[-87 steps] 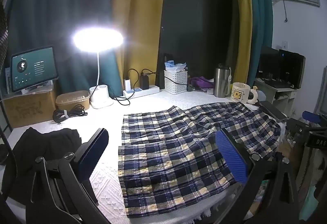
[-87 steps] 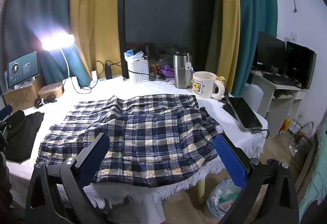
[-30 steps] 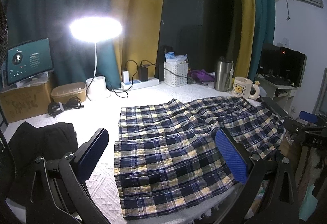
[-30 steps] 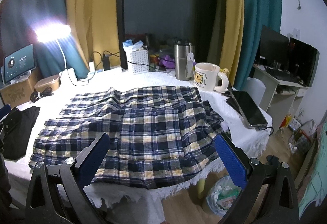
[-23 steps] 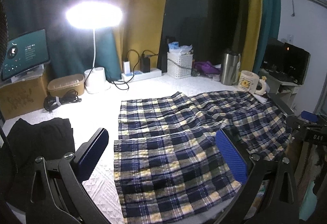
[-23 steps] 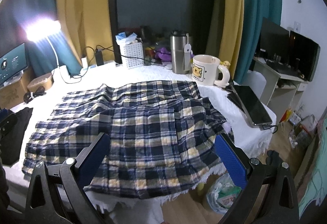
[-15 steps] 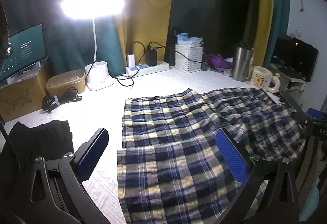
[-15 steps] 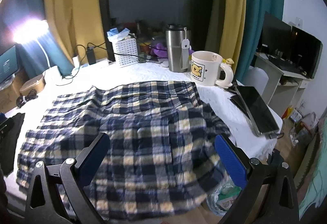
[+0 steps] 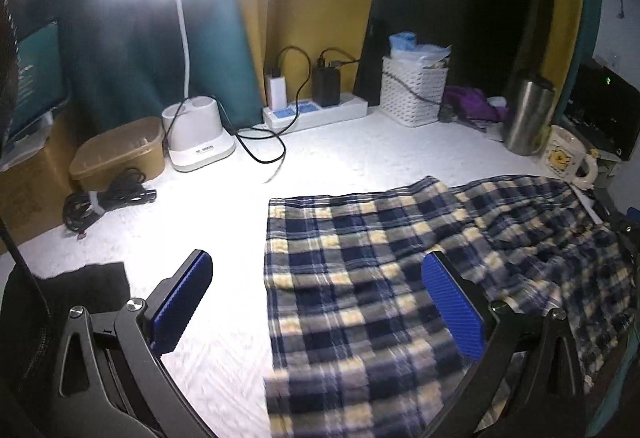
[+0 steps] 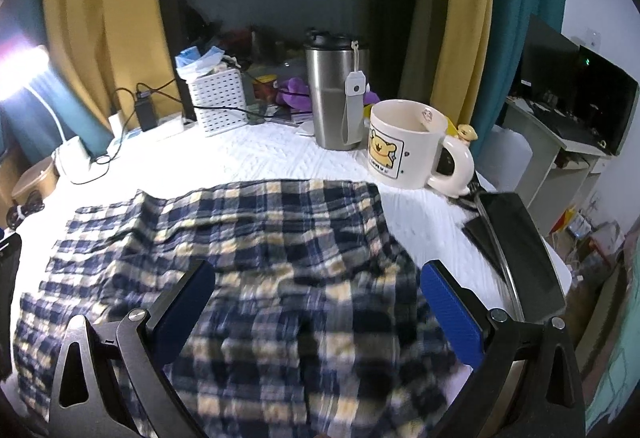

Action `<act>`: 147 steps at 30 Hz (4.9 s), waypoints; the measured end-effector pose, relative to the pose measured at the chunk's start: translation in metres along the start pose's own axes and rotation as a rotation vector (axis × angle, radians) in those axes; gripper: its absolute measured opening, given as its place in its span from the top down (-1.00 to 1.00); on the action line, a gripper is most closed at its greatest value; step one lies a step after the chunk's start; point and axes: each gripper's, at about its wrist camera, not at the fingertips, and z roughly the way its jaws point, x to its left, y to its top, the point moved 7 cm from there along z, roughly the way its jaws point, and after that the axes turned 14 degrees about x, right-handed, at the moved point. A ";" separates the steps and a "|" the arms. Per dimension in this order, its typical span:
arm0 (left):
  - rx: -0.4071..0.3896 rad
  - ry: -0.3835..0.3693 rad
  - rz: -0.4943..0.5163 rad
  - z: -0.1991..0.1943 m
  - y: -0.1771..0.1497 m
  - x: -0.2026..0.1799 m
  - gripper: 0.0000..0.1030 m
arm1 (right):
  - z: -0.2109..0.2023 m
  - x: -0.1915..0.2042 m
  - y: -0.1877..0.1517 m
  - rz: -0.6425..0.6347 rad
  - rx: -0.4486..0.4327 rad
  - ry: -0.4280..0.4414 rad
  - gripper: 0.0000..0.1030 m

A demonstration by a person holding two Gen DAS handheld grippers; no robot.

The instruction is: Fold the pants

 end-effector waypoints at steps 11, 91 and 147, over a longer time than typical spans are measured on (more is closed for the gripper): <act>0.112 0.010 0.035 0.073 0.034 0.024 -0.80 | 0.057 -0.017 0.047 0.023 0.035 0.008 -1.00; 0.246 -0.023 0.067 0.075 -0.026 0.045 0.95 | 0.103 0.043 0.052 -0.080 0.113 0.013 -0.94; 0.085 -0.180 0.099 -0.031 -0.129 -0.016 0.05 | -0.026 0.041 -0.131 -0.168 0.081 -0.043 -0.94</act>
